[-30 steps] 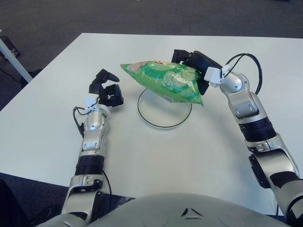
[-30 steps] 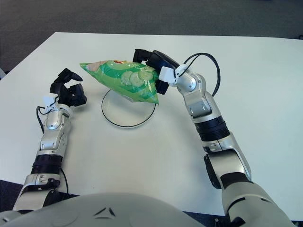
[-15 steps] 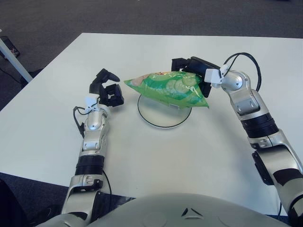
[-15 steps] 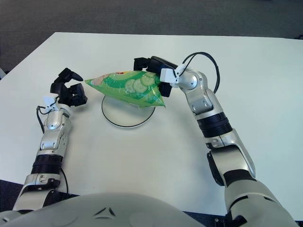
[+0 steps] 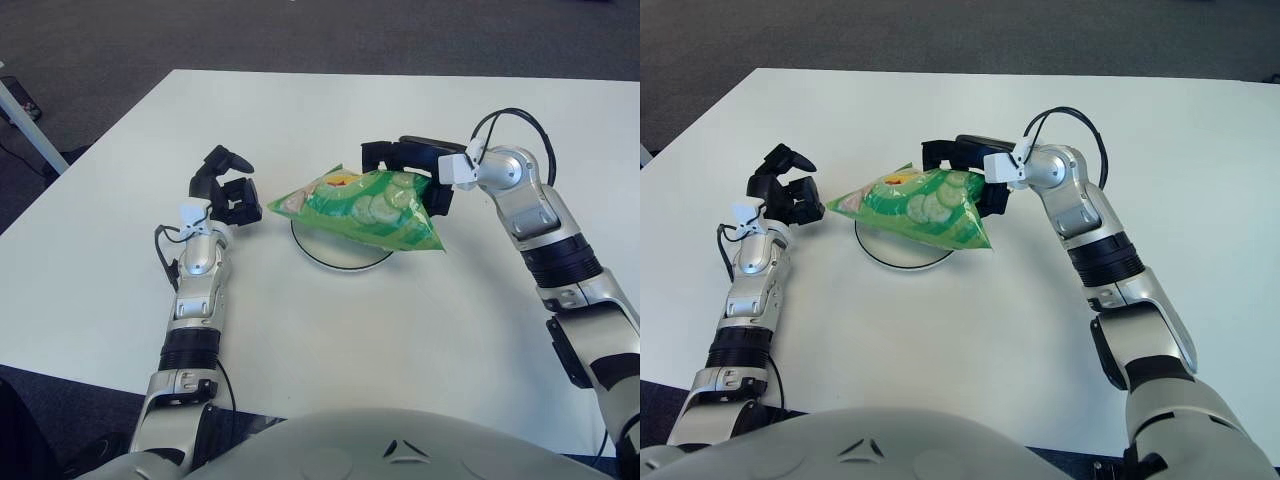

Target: Put the snack into the plate.

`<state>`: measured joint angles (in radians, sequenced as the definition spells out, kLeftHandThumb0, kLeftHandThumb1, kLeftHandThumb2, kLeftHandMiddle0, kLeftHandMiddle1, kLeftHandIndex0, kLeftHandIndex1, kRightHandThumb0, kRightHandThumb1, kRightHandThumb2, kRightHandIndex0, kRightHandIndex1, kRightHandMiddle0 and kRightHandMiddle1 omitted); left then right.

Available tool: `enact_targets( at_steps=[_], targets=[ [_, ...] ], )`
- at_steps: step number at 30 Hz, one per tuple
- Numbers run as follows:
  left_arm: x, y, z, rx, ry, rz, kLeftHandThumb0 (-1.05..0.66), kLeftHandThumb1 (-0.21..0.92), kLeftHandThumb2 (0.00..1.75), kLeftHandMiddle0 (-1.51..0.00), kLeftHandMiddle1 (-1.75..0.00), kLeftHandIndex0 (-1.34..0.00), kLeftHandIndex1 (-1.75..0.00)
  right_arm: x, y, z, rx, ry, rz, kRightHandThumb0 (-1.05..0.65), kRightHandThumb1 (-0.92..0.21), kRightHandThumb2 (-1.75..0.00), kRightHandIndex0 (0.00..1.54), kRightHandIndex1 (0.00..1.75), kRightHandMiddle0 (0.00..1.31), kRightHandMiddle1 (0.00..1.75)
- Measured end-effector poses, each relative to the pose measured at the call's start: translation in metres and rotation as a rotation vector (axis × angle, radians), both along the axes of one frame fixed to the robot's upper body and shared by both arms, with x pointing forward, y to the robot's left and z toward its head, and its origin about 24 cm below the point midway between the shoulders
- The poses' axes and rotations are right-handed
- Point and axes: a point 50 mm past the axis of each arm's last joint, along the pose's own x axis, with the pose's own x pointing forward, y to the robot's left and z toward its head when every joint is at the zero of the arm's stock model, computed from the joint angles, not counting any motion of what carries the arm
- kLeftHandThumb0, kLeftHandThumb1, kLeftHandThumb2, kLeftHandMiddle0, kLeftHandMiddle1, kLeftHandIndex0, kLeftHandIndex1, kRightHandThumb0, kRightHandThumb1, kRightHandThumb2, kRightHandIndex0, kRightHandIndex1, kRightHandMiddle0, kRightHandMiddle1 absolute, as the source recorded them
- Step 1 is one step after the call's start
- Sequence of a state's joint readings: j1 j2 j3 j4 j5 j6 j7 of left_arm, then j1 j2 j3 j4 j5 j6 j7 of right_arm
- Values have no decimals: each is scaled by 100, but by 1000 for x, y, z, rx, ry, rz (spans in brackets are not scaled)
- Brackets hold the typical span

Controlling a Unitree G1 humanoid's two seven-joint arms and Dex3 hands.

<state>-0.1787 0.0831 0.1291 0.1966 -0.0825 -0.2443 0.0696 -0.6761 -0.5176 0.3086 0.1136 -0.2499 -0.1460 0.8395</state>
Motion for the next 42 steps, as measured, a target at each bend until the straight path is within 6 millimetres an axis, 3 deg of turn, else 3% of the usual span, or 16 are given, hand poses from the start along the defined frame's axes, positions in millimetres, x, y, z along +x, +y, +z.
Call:
enact_targets(
  at_steps=[6,14,17,29,42],
  targets=[
    [0,0,0,0,0,0,-48,31,132,-133,-175,-62,-175,0,-2,-1,-71,39,22,-75,-38,-82,0,45,0,105],
    [0,0,0,0,0,0,-48,31,132,-134,-175,-62,-175,1,-1,1,-142,47,70,-83,-46,-74,0,12,0,90],
    [0,0,0,0,0,0,-48,31,132,-134,-175,-62,-175,2,-2,2,-163,43,97,-90,-55,-64,0,4,0,79],
    [0,0,0,11,1,1,-48,31,132,-134,-175,-62,-175,5,-6,7,-243,-26,204,-102,-72,-38,0,0,0,39],
    [0,0,0,10,1,12,-49,30,133,-134,-175,-63,-175,14,-16,28,-225,-36,263,-99,-69,-31,0,0,0,25]
  ],
)
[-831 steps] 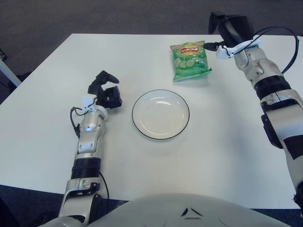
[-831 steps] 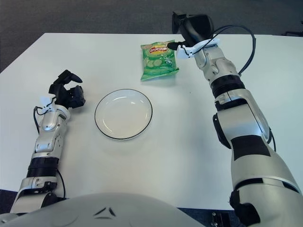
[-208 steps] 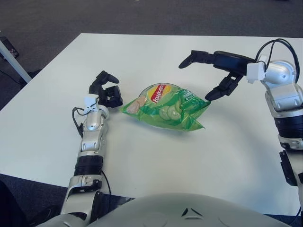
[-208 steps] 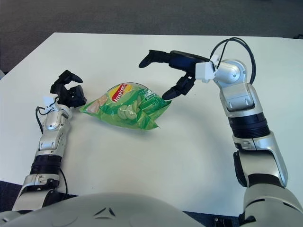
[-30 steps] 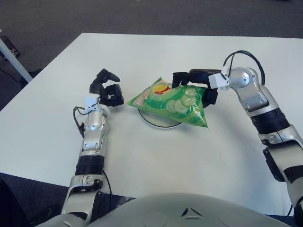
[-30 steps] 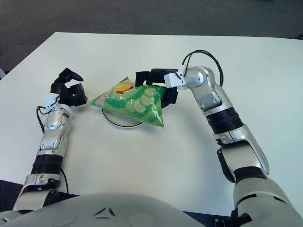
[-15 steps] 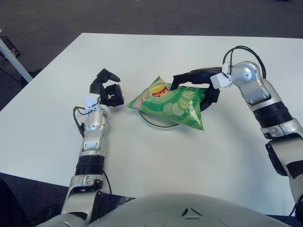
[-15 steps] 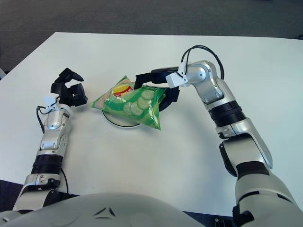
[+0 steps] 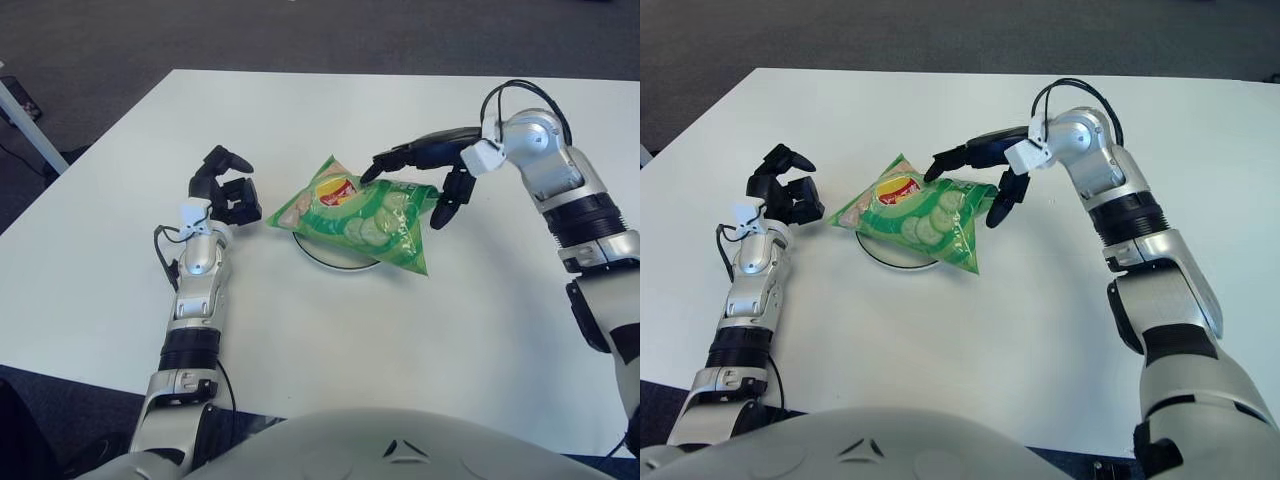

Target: Put the snack into the plate.

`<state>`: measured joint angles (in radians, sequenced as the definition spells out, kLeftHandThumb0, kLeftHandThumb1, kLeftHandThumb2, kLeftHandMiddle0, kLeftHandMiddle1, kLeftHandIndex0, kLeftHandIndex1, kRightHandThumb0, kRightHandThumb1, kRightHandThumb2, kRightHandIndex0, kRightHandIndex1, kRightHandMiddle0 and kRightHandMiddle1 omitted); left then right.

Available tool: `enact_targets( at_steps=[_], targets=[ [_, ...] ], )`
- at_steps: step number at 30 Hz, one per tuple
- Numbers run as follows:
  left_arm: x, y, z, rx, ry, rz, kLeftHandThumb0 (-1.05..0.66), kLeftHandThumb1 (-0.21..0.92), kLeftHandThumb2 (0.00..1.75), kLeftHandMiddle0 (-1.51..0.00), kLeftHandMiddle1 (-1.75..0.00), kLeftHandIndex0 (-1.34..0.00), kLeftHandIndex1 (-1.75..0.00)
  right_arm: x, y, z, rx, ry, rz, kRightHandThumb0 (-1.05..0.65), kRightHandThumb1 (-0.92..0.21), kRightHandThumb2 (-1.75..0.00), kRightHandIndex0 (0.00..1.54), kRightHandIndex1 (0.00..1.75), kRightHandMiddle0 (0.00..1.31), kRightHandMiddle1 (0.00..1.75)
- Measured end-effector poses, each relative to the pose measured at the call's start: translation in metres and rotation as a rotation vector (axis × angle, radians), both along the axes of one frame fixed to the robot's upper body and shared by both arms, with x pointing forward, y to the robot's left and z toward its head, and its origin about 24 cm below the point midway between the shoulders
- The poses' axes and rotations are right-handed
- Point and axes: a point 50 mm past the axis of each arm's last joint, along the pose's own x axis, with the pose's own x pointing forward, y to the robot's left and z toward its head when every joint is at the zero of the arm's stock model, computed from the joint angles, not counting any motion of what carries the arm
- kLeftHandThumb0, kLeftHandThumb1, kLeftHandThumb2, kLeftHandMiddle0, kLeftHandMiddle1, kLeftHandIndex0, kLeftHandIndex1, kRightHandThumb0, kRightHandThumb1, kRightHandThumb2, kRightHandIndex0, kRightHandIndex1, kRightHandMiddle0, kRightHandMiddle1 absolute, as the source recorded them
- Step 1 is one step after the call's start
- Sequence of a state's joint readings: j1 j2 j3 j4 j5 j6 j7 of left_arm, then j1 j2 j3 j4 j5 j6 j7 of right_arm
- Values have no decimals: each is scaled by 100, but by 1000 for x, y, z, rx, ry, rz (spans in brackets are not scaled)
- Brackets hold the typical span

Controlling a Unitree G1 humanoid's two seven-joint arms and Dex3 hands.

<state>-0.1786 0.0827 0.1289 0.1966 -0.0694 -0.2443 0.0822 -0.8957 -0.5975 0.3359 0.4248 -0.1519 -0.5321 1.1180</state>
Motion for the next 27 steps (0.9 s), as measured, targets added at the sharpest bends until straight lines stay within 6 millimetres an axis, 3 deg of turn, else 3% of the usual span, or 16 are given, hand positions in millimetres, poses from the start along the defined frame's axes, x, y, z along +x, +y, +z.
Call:
enact_targets(
  at_steps=[7,13,21,27],
  targets=[
    [0,-1,0,-2,-1,-2,-49,30,134,-134,-175,-63,-175,14,-25,25,34,62,-47,-98,-66,-32,0,0,0,19],
    [0,0,-1,-2,-1,0,-49,29,135,-134,-175,-64,-175,20,-38,53,35,8,-85,-103,-70,-35,0,0,0,12],
    [0,-1,1,-1,-17,-2,-49,29,135,-134,-175,-63,-175,37,-56,53,80,68,-229,-105,-71,-35,0,0,0,5],
    [2,-1,4,0,-31,-4,-49,30,134,-134,-175,-63,-175,45,-80,54,82,242,-426,-101,-77,-37,0,0,1,1]
  ],
)
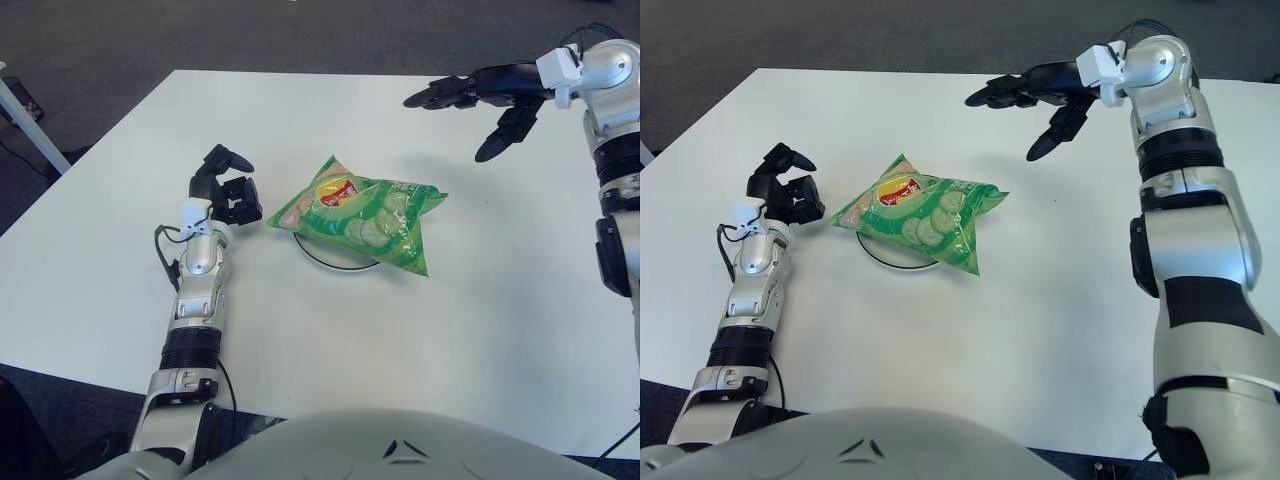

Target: Put the snack into the plate.

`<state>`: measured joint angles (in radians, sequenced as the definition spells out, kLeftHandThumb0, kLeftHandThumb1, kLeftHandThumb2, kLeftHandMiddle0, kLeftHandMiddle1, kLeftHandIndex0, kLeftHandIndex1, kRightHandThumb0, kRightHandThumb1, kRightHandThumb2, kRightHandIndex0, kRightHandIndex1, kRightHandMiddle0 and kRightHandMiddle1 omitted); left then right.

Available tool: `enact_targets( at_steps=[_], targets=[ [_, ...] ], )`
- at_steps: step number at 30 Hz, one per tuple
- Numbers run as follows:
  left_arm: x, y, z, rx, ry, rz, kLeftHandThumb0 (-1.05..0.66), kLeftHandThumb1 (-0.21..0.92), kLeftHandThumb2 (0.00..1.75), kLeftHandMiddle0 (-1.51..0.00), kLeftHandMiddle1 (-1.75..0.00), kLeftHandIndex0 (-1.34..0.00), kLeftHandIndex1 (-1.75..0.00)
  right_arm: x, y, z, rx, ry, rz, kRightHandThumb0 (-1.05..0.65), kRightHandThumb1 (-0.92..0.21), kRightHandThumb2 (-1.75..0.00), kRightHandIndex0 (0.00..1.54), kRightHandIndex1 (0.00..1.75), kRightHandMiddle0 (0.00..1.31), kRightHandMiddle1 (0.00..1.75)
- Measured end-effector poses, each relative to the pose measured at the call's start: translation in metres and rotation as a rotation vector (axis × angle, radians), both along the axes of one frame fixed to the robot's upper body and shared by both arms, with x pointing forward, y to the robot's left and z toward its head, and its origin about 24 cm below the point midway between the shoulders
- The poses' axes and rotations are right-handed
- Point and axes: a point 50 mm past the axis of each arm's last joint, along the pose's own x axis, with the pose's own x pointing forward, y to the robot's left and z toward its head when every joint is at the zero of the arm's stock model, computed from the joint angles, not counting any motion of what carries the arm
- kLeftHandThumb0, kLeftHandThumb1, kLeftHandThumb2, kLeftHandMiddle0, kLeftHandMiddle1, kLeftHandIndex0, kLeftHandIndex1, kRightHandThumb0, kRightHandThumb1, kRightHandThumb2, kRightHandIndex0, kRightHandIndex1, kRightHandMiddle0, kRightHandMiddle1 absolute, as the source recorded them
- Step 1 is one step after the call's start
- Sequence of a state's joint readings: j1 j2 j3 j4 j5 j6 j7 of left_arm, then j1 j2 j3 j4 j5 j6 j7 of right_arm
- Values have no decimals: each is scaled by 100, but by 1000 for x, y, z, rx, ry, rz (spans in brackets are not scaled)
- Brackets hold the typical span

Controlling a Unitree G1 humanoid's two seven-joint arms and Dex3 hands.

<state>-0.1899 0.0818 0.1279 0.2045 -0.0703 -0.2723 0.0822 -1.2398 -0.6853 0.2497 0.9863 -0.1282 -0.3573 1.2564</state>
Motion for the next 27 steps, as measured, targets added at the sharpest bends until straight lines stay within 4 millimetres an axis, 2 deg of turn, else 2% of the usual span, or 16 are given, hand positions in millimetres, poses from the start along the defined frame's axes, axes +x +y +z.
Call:
enact_targets(
  at_steps=[3,6,10,12,16,18,21,23,25,27],
  targets=[
    [0,0,2,2,-8,0,-49,30,134,-134,-175,-63,-175,-2,-4,9,54,45,-46,-78,-84,-50,17,7,0,53],
    [0,1,3,4,-10,1,-49,30,134,-134,-175,-63,-175,-6,1,19,139,54,-49,-71,-89,-56,25,10,0,74],
    [0,1,2,4,-7,1,-49,30,134,-134,-175,-63,-175,-13,7,32,262,40,-52,-66,-87,-64,26,13,0,91],
    [0,1,2,4,-7,0,-49,30,134,-134,-175,-63,-175,-15,6,36,304,-45,-79,-72,-67,-67,21,14,0,90],
    [1,-1,2,-1,-6,-1,-49,30,134,-134,-175,-63,-175,-19,-8,29,408,-190,-173,-74,-53,-71,18,15,0,86],
    [0,0,1,-3,2,2,-49,30,134,-134,-175,-63,-175,-20,-16,19,455,-204,-238,-71,-47,-77,17,23,0,88],
    [0,0,-2,-4,16,5,-49,30,134,-134,-175,-63,-175,-21,-28,2,512,-201,-340,-66,-42,-85,14,54,0,97],
    [-1,1,-2,-4,19,6,-49,30,134,-134,-175,-63,-175,-22,-34,-10,549,-219,-408,-58,-40,-93,20,77,0,113],
    [-1,1,-2,-3,20,8,-49,30,133,-134,-175,-63,-175,-24,-38,-21,581,-245,-464,-52,-41,-97,25,89,1,123],
    [-1,2,-2,-1,19,10,-49,30,133,-134,-175,-63,-175,-28,-39,-32,605,-299,-505,-46,-42,-102,27,106,4,143]
  ],
)
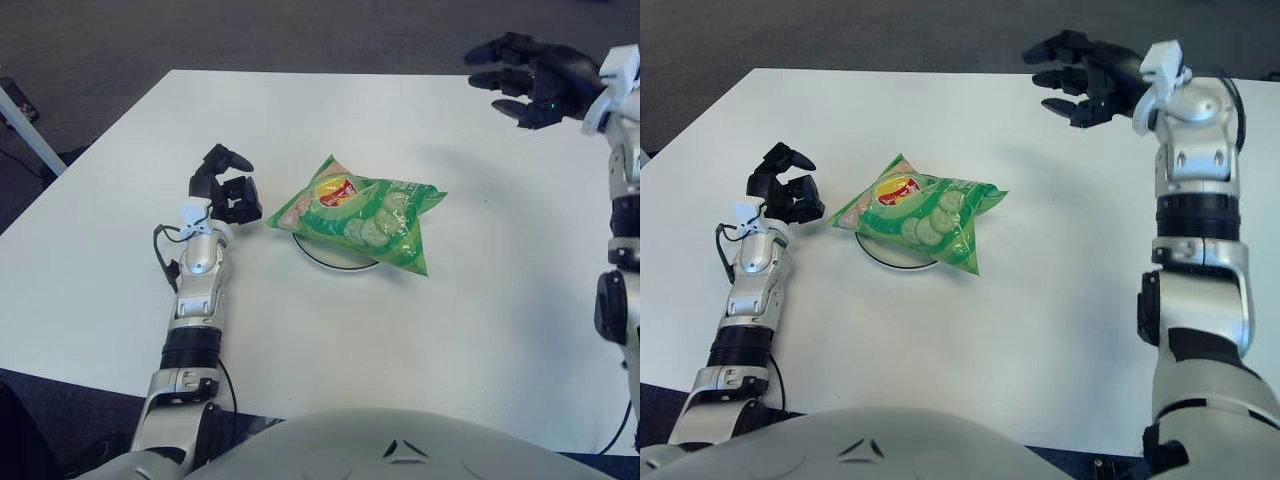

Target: Put the snack into the plate.

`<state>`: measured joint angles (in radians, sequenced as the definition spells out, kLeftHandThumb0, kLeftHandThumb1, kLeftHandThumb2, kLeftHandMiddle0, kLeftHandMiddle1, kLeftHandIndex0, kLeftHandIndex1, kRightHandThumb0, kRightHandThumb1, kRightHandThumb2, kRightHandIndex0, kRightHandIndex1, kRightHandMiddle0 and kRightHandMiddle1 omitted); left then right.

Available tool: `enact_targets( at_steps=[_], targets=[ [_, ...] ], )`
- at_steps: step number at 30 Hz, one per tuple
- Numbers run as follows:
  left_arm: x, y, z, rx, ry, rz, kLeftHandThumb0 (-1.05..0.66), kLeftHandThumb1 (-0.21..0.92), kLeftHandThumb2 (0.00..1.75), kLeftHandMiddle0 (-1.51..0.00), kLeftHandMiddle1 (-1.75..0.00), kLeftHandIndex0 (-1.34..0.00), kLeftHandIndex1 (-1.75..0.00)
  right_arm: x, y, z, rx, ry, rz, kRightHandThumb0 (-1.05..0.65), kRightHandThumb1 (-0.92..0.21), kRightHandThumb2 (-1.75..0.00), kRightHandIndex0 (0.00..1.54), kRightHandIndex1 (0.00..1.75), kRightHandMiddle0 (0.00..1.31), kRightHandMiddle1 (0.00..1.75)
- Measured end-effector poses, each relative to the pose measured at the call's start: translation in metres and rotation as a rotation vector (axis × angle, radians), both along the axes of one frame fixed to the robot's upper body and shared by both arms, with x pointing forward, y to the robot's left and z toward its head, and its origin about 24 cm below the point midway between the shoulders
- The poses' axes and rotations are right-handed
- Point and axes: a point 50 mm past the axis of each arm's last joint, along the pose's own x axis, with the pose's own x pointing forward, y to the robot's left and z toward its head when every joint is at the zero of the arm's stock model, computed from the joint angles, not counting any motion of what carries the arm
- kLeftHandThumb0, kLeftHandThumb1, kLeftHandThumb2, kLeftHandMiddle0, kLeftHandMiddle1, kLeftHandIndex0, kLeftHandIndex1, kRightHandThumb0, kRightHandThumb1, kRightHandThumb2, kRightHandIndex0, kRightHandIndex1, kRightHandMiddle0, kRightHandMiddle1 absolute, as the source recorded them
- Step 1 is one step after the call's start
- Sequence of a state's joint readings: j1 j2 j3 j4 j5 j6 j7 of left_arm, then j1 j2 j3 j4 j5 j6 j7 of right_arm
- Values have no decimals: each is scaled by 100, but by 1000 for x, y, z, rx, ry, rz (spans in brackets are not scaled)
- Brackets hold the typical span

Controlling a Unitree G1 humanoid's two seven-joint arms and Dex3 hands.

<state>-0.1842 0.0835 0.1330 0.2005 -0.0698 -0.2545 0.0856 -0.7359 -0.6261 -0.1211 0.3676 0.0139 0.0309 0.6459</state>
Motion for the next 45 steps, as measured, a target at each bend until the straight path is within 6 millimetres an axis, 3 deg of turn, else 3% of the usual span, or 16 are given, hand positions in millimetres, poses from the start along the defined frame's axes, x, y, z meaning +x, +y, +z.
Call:
enact_targets(
  at_steps=[1,3,5,7,9,14,22,29,35,45],
  targets=[
    [0,0,0,1,0,0,-49,31,133,-134,-175,-63,-175,-3,0,-6,6,-27,-25,-45,-42,-103,28,109,5,147],
    [0,1,0,2,-1,1,-49,31,133,-134,-175,-62,-175,-10,4,-18,8,-78,-68,-41,-59,-90,28,125,21,163],
    [0,1,1,4,-2,2,-49,31,133,-134,-175,-62,-175,-20,8,-31,10,-110,-104,-39,-64,-86,28,134,27,169],
    [0,2,0,5,0,2,-48,31,133,-134,-175,-62,-175,-28,13,-41,15,-132,-128,-39,-66,-85,29,140,30,172],
    [-1,2,0,6,1,2,-48,31,133,-134,-175,-62,-175,-34,15,-52,36,-138,-145,-20,-63,-86,37,142,33,173],
    [-1,1,1,9,-1,0,-48,31,132,-134,-175,-62,-175,-37,11,-64,114,-133,-210,-3,-49,-101,56,144,37,174],
    [-3,1,4,13,-14,-14,-49,31,133,-134,-175,-62,-175,-39,3,-74,314,-121,-259,-1,-21,-132,81,136,55,175],
    [-4,0,5,18,-20,-25,-49,30,134,-134,-175,-63,-175,-49,2,-102,425,-42,-321,-1,-4,-150,93,135,67,175],
    [-8,2,5,18,-2,-21,-50,28,136,-133,-175,-64,-175,-60,13,-119,497,5,-383,0,4,-161,95,143,71,175],
    [-11,3,3,15,31,-10,-51,25,140,-133,-175,-67,-175,-64,37,-120,574,-21,-444,0,13,-174,100,150,75,175]
  ],
)
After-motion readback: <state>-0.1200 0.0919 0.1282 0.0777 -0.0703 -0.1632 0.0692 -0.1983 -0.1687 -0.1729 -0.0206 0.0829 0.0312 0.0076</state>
